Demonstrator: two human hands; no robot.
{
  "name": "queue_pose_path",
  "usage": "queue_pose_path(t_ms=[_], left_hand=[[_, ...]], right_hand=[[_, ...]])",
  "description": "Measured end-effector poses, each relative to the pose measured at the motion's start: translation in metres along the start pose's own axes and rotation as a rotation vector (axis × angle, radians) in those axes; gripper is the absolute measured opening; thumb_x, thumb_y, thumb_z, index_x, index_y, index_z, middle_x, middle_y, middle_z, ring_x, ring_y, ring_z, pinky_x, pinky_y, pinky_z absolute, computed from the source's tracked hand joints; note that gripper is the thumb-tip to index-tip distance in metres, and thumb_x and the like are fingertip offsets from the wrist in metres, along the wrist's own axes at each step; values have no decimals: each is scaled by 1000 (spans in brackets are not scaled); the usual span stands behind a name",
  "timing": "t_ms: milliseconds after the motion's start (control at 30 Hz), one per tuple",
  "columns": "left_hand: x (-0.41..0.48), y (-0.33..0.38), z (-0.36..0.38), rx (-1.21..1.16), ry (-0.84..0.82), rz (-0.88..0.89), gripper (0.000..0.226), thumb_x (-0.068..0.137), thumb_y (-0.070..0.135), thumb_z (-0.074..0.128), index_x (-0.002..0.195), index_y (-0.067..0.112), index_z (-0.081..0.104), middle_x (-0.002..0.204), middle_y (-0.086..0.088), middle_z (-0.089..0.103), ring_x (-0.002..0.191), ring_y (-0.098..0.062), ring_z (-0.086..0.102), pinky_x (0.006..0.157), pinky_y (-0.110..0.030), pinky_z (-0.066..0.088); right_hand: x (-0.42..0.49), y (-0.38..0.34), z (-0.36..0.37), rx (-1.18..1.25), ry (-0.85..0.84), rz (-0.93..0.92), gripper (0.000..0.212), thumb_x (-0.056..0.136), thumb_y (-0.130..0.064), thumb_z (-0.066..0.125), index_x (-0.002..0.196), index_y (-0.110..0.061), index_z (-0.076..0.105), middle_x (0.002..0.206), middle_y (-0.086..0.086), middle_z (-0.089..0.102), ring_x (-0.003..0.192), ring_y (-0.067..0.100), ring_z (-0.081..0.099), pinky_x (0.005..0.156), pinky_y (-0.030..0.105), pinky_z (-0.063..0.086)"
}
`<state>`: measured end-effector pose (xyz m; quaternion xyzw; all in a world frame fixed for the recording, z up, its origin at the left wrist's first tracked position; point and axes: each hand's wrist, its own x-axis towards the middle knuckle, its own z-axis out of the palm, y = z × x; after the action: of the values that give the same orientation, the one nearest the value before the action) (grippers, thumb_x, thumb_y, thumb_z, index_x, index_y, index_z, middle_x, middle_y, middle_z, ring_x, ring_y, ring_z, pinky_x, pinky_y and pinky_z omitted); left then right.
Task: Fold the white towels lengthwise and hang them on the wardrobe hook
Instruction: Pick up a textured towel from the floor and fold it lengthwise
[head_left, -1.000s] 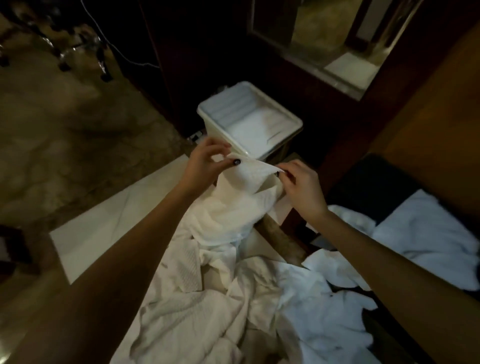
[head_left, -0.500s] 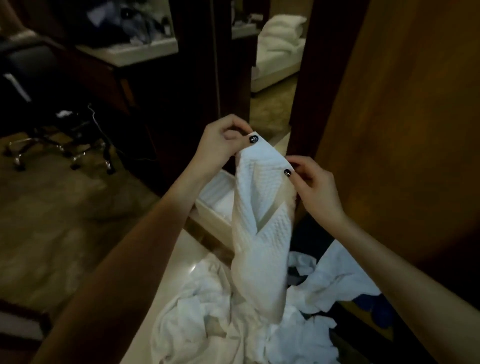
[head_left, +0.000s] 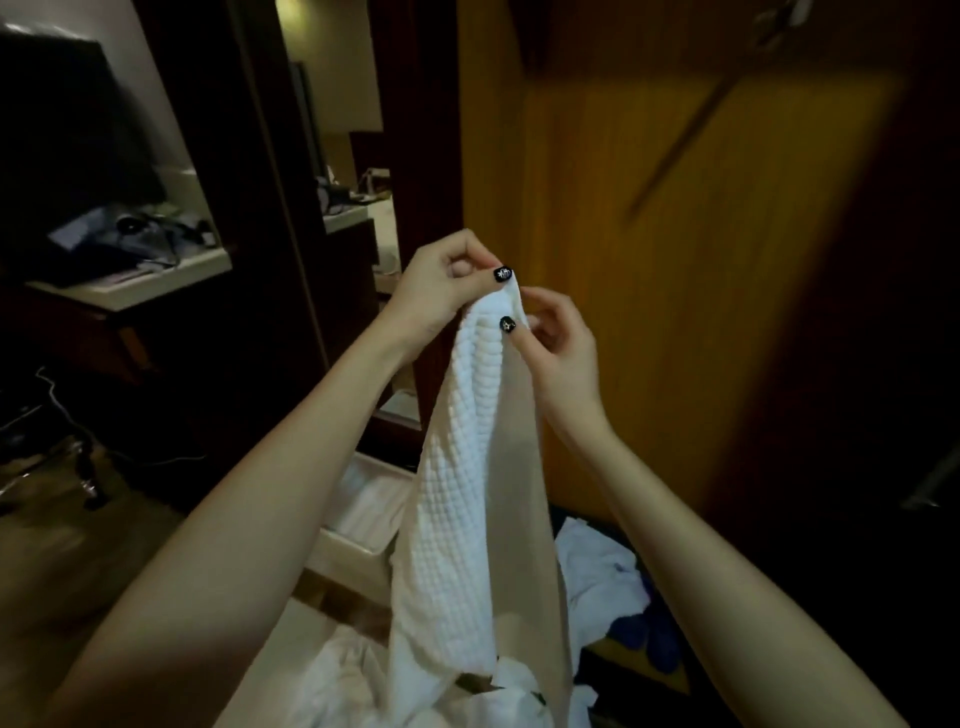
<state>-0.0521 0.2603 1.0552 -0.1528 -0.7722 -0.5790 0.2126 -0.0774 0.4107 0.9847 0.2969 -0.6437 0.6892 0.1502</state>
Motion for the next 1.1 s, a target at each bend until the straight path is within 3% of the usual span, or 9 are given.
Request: queue_pose_path(t_ms=[167,267,333,533,600,700,767,933,1100], left_hand=[[8,7,43,-36,-120,-107,14,85,23,68,93,21,57,68,10,68,61,0,58,54,-17,42],[-7,-18,66,28,-388,-279,31,80,20,73,105,9,59,102,-8,72,96,-18,66,84,-36,51],[-19,-37,81,74,-490,-300,26,83,15,71,106,3,65,110,-9,70,106,-20,63,98,-38,46],[-20,-44,108,-4,-248,-171,11,94,16,58,93,5,56,81,-9,53,74,-17,47,64,-26,36],[-9,-33,106,53,-191,-83,12,94,25,58,90,14,59,70,6,56,64,-8,47,57,-17,36],[9,-13,114,202,-224,59,15,95,30,57,91,16,60,65,13,52,58,-4,44,55,-16,35],[17,-5,119,131,-263,22,12,91,30,63,89,18,62,57,12,51,52,-5,45,52,-17,38],[25,-10,120,247,-562,-16,8,84,25,71,85,17,71,89,9,64,81,2,59,75,-18,45],[12,-35,128,189,-465,93,15,92,35,59,92,20,62,89,11,64,76,0,59,64,-15,45]], right_hand=[[13,-21,-51,-83,79,-39,8,95,-18,57,95,-21,65,80,-14,66,73,0,59,64,17,45],[24,-31,-87,-140,161,-32,6,97,-14,54,95,-14,60,85,-5,64,80,8,60,71,29,48],[28,-38,-107,-190,169,-27,7,97,-17,53,94,-16,59,87,-1,63,81,11,59,72,32,49],[32,-57,-164,-316,225,-99,11,93,-21,62,83,-15,62,74,-10,58,69,1,50,63,21,39],[32,-60,-182,-376,261,-105,13,93,-22,60,84,-14,61,73,-12,57,67,-1,50,62,20,39],[30,-63,-200,-523,309,-124,13,98,-22,50,89,-13,52,73,-13,52,61,-7,48,55,13,37],[34,-70,-211,-589,372,-134,11,100,-21,47,94,-13,49,77,-13,54,65,-14,52,57,8,41],[42,-96,-232,-660,534,-143,6,100,-18,45,97,-13,48,76,-14,51,65,-19,50,57,4,38],[24,-96,-237,-696,597,-112,8,100,-17,44,94,-12,47,76,-13,52,66,-17,51,59,6,40]])
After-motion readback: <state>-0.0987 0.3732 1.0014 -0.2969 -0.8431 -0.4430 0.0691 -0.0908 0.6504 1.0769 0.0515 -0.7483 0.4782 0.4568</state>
